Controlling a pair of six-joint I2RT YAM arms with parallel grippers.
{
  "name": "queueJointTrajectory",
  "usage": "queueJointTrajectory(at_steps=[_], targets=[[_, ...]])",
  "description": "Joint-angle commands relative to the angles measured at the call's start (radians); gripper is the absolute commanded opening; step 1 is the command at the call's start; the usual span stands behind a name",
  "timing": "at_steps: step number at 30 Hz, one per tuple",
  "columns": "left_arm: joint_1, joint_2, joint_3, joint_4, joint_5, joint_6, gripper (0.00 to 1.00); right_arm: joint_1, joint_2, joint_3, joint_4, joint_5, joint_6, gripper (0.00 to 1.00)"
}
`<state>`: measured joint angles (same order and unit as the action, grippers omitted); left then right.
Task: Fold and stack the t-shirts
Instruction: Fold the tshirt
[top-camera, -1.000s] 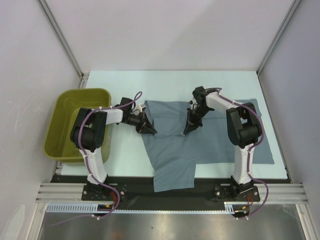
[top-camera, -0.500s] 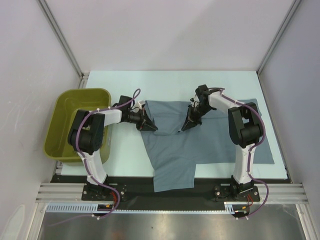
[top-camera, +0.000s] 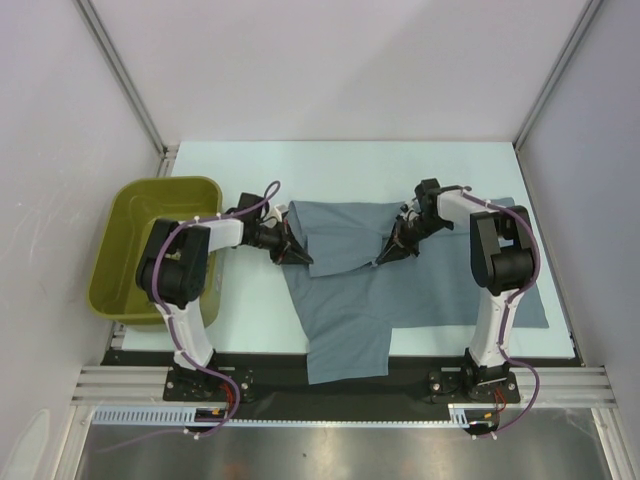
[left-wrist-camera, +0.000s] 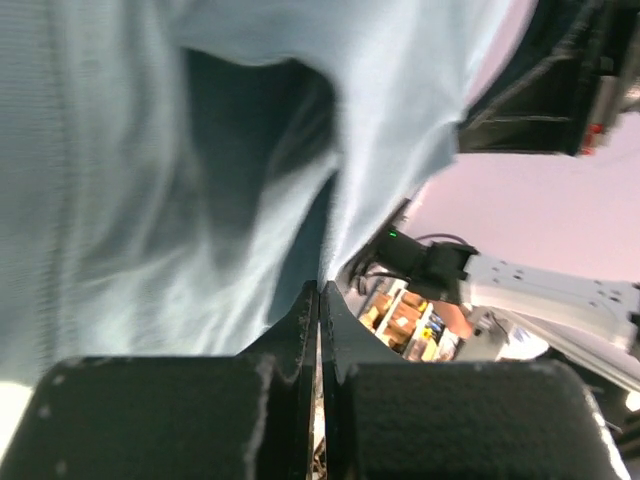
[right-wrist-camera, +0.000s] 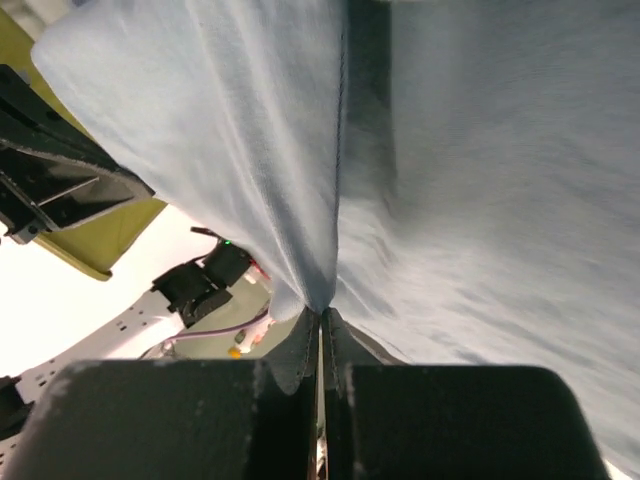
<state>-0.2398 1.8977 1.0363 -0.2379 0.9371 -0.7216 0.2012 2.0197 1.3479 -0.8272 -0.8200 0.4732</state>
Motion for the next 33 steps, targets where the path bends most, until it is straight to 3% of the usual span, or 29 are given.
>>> queueJointTrajectory(at_steps=[1,2,4,8,11,14,16,21,27,33], targets=[[0.007,0.027,0.014,-0.067,-0.06,0.077,0.01,0.006,-0.009,0.052,-0.081,0.073,-0.082,0.01],[0.005,0.031,0.03,-0.09,-0.067,0.094,0.09,0.023,0.002,0.062,-0.101,0.091,-0.114,0.03],[0.005,0.005,0.054,-0.15,-0.115,0.163,0.25,0.046,-0.005,0.086,-0.139,0.169,-0.133,0.16],[0.007,-0.089,0.128,-0.299,-0.234,0.252,0.54,0.075,-0.067,0.109,-0.156,0.269,-0.133,0.27],[0.007,-0.13,0.166,-0.357,-0.265,0.283,0.51,0.066,-0.078,0.161,-0.179,0.321,-0.14,0.28],[0.005,-0.16,0.194,-0.282,-0.282,0.268,0.43,0.049,-0.084,0.212,-0.132,0.398,-0.104,0.29],[0.005,-0.134,0.234,-0.215,-0.279,0.257,0.45,0.043,-0.079,0.224,-0.071,0.444,-0.041,0.31],[0.005,0.036,0.427,-0.095,-0.222,0.223,0.52,0.029,0.009,0.273,0.151,0.45,0.073,0.35],[0.023,0.282,0.659,-0.138,-0.288,0.183,0.31,-0.006,0.155,0.44,0.126,0.449,0.101,0.37],[0.034,0.437,0.789,-0.216,-0.336,0.162,0.26,-0.003,0.255,0.52,0.143,0.542,0.088,0.37]])
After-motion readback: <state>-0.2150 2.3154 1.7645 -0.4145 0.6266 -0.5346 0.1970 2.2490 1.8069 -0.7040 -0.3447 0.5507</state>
